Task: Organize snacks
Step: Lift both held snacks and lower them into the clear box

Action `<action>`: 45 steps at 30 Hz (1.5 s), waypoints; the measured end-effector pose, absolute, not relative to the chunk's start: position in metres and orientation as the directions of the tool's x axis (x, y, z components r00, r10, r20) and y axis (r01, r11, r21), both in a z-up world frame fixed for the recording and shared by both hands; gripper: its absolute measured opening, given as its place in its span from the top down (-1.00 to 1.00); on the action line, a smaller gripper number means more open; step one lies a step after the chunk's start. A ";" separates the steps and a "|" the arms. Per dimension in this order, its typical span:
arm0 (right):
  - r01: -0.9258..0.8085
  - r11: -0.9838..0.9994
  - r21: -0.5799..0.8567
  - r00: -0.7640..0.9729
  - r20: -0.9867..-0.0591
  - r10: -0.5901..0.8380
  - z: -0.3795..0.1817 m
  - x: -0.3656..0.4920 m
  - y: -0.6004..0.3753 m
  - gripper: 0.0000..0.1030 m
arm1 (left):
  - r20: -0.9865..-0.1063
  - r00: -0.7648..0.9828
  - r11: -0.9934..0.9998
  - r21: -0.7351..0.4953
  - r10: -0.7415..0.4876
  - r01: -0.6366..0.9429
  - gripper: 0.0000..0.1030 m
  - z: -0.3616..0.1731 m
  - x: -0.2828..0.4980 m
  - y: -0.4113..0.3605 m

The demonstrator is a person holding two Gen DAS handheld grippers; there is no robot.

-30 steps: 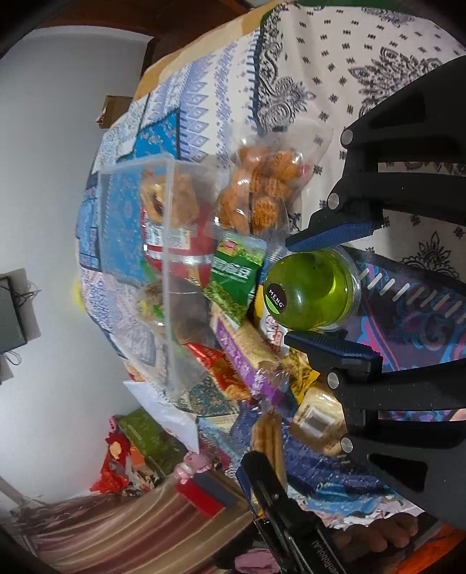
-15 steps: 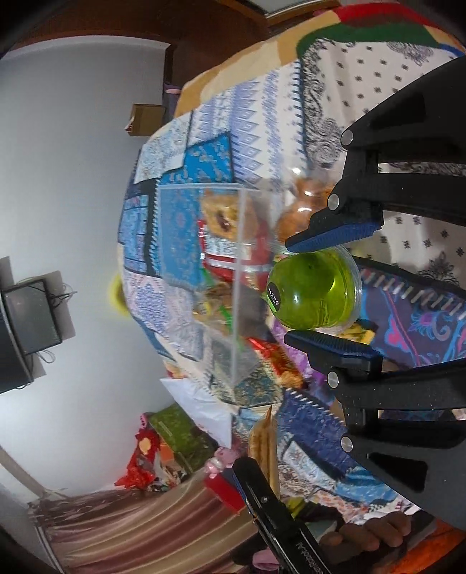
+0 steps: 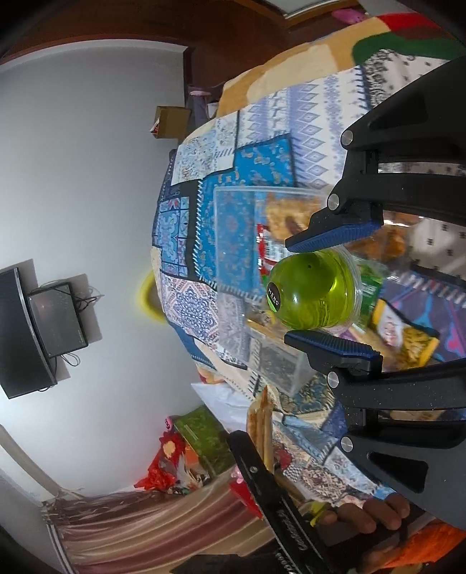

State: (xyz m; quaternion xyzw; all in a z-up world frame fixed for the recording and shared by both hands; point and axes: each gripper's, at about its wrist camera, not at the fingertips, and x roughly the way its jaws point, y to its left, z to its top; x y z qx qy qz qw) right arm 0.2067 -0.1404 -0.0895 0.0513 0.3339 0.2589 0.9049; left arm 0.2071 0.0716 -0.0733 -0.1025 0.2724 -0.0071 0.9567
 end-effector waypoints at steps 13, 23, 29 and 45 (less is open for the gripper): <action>-0.437 0.861 0.262 0.602 -0.625 0.496 -0.113 0.257 -0.112 0.19 | -0.549 0.836 0.983 -0.162 -0.013 -0.091 0.02 -0.106 0.281 0.080; -0.430 0.867 0.253 0.550 -0.687 0.474 -0.140 0.284 -0.097 0.19 | -0.628 0.778 0.984 -0.142 -0.003 -0.111 0.01 -0.146 0.317 0.079; -0.432 0.858 0.278 0.492 -0.725 0.483 -0.154 0.285 -0.099 0.18 | -0.690 0.723 0.981 -0.163 -0.035 -0.108 -0.28 -0.161 0.319 0.083; -0.448 0.870 0.206 0.556 -0.698 0.451 -0.117 0.258 -0.115 0.08 | -0.657 0.752 0.985 -0.159 -0.059 -0.061 -0.47 -0.112 0.258 0.082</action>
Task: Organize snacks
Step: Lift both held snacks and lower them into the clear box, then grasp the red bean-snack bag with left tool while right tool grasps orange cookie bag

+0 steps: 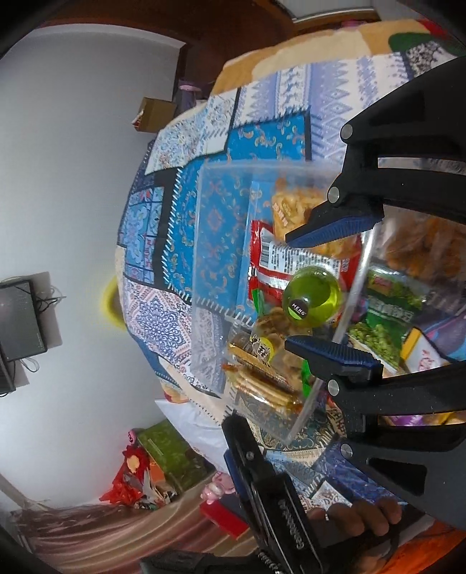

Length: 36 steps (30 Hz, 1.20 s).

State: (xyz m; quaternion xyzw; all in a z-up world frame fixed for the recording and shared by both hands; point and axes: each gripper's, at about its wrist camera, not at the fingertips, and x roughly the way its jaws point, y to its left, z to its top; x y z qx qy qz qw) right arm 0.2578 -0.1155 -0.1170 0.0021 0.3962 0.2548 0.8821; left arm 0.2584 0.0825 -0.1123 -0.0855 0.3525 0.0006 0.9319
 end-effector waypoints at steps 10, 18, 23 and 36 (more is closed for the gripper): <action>-0.422 0.886 0.190 0.594 -0.680 0.429 -0.105 0.237 -0.139 -0.01 | -0.680 0.731 0.991 -0.124 -0.049 -0.048 -0.50 -0.115 0.218 0.077; -0.404 0.894 0.195 0.571 -0.709 0.413 -0.121 0.226 -0.151 -0.01 | -0.745 0.665 0.993 -0.110 -0.058 -0.036 -0.50 -0.146 0.204 0.076; -0.385 0.903 0.190 0.543 -0.745 0.388 -0.143 0.221 -0.157 -0.12 | -0.781 0.620 0.992 -0.123 -0.076 -0.033 -0.50 -0.168 0.202 0.076; -0.344 0.916 0.204 0.484 -0.798 0.360 -0.181 0.218 -0.170 -0.44 | -0.825 0.555 0.977 -0.190 -0.108 -0.092 -0.68 -0.210 0.223 0.086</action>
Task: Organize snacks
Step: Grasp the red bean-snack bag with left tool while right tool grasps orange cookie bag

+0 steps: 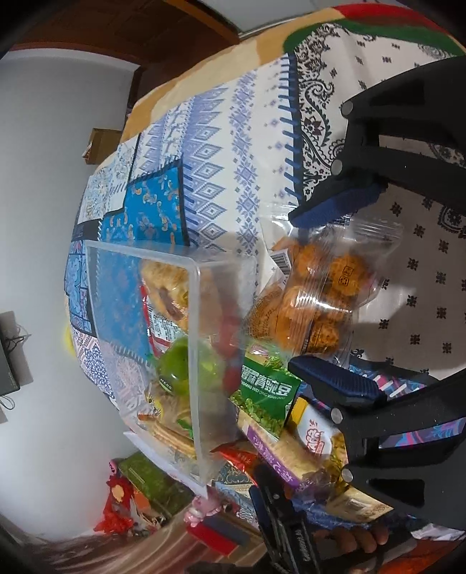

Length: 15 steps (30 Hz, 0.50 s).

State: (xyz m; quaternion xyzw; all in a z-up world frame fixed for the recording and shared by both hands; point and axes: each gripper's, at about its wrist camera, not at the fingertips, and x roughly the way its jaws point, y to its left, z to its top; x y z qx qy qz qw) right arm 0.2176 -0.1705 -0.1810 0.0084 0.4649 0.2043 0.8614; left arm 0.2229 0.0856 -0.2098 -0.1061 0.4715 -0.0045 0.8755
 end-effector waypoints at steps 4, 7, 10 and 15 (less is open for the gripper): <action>-0.354 0.922 0.158 0.499 -0.802 0.329 -0.184 0.217 -0.163 -0.65 | -0.828 0.549 0.972 -0.207 -0.113 -0.112 -0.87 -0.218 0.230 0.091; -0.358 0.921 0.153 0.498 -0.803 0.327 -0.186 0.221 -0.159 -0.79 | -0.832 0.542 0.970 -0.214 -0.119 -0.116 -0.93 -0.225 0.234 0.093; -0.370 0.918 0.145 0.491 -0.808 0.325 -0.189 0.223 -0.154 -0.96 | -0.836 0.528 0.963 -0.242 -0.146 -0.116 -0.94 -0.231 0.238 0.094; -0.391 0.914 0.111 0.488 -0.817 0.307 -0.194 0.224 -0.146 -0.99 | -0.830 0.539 0.966 -0.235 -0.142 -0.107 -0.89 -0.231 0.239 0.093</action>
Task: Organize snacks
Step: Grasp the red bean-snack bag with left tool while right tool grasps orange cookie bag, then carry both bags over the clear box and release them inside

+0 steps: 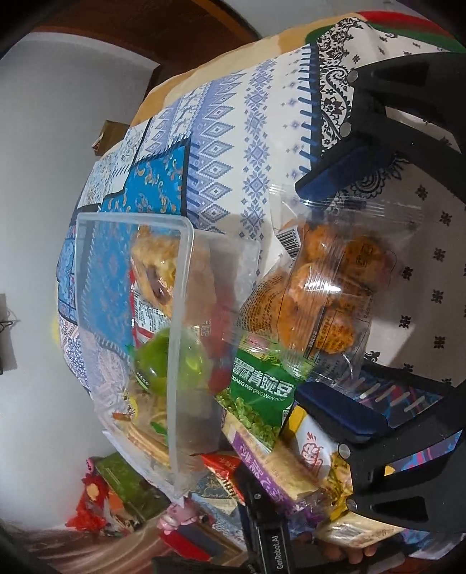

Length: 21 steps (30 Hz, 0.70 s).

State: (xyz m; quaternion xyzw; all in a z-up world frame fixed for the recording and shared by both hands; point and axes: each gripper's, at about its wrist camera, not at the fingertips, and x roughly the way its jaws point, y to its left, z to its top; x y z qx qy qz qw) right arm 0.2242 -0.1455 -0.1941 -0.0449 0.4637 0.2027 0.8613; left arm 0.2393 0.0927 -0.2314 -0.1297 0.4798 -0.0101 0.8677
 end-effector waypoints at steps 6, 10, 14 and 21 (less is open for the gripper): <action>-0.389 0.915 0.108 0.487 -0.819 0.304 -0.197 0.226 -0.146 -0.75 | -0.811 0.551 0.963 -0.265 -0.198 -0.045 -0.32 -0.223 0.228 0.083; -0.405 0.907 0.119 0.490 -0.809 0.325 -0.193 0.219 -0.150 -0.59 | -0.811 0.551 0.963 -0.265 -0.198 -0.045 -0.29 -0.221 0.222 0.085; -0.402 0.907 0.129 0.494 -0.804 0.333 -0.191 0.215 -0.155 -0.44 | -0.808 0.565 0.970 -0.239 -0.168 -0.053 -0.27 -0.213 0.210 0.086; -0.377 0.912 0.163 0.515 -0.781 0.353 -0.181 0.204 -0.170 -0.33 | -0.783 0.606 0.972 -0.224 -0.140 -0.065 -0.27 -0.192 0.192 0.090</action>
